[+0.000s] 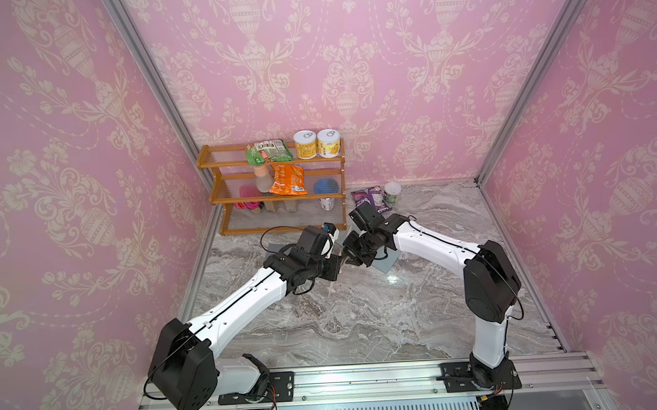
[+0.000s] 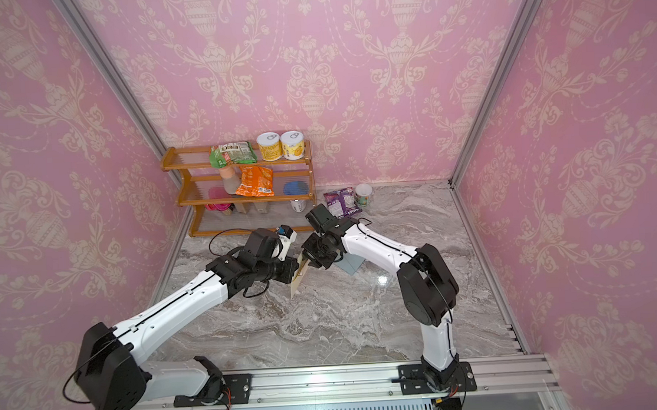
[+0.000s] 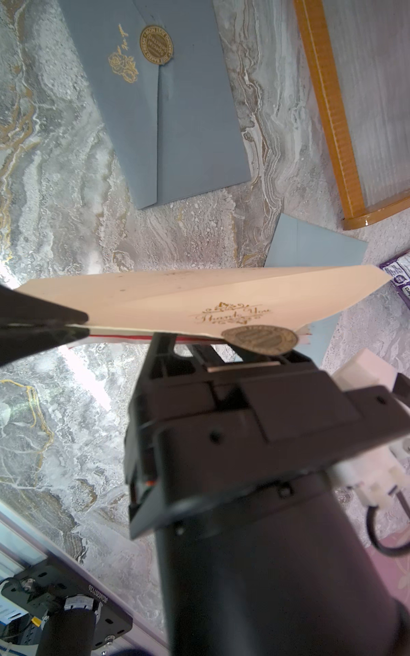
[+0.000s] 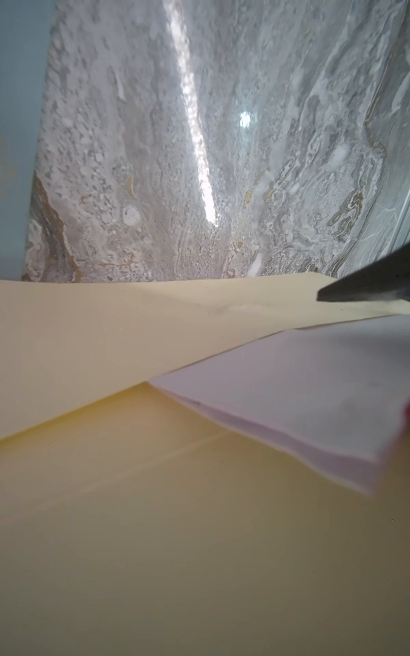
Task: Fold the letter paper in half and place it into the envelope
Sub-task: Place the letter paper in the envelope.
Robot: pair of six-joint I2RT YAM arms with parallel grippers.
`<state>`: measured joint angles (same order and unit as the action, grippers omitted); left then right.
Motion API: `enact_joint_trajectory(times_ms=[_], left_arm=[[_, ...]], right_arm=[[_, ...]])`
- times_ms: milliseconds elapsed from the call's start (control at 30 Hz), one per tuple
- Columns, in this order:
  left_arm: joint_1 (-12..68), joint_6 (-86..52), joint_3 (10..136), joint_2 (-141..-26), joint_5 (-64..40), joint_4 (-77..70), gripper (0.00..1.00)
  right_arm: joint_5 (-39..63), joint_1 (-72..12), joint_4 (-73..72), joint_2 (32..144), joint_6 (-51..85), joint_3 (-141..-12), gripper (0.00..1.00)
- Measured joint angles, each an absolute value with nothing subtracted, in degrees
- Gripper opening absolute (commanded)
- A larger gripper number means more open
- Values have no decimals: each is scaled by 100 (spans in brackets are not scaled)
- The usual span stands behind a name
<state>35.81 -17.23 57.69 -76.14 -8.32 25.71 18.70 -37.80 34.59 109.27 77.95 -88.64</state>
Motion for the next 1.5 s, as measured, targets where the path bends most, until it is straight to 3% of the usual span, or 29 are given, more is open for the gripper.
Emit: enact_joint_trajectory(times_ms=[100,433,900,1500], left_arm=[[3562,-1772,5767,-7599,-814,2571,0],[3186,-2051,5714,-7601,-1232,2445,0],[2978,-2222,5680,-7601,-1863,2322,0],[2897,-2349,5680,-7599,-1927,2493,0]], right_arm=[[1863,-3708,3524,10840,7765,-8838,99],[1865,-3607,3070,10178,7544,-8145,100],[1925,-3607,2416,10514,7301,-8044,100],[2080,-3614,2095,10842,7236,-7618,100]])
